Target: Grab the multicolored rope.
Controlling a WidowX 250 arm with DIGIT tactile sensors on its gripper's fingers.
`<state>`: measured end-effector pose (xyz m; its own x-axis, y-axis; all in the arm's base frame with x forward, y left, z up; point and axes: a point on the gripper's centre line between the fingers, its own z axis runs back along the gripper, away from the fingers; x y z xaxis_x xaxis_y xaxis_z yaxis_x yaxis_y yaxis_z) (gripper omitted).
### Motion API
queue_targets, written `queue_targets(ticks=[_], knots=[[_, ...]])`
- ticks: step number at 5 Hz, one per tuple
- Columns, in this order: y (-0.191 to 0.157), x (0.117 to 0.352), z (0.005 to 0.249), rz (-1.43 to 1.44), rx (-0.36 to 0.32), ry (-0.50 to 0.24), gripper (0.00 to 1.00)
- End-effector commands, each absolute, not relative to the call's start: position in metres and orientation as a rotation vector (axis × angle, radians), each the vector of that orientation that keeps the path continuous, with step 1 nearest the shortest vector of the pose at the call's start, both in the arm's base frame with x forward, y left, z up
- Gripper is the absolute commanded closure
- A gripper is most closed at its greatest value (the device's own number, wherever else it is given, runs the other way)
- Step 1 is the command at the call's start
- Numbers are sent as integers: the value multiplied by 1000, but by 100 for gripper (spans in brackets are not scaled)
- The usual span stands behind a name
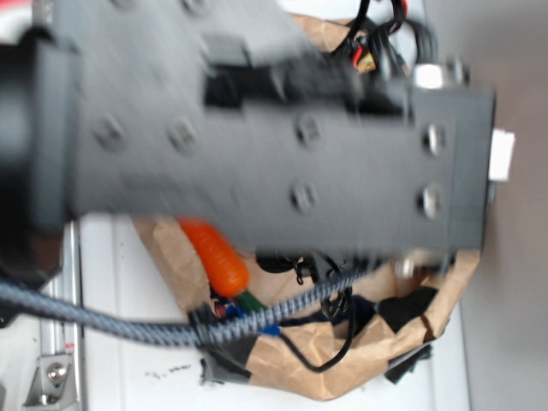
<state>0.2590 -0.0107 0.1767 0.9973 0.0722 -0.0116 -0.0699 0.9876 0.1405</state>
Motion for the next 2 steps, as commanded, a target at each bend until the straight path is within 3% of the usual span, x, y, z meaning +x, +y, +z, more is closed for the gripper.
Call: queue_targets(ticks=[1, 2], knots=[[-4, 266, 191, 127, 49, -106, 100], [-6, 270, 186, 91, 35, -170, 100]])
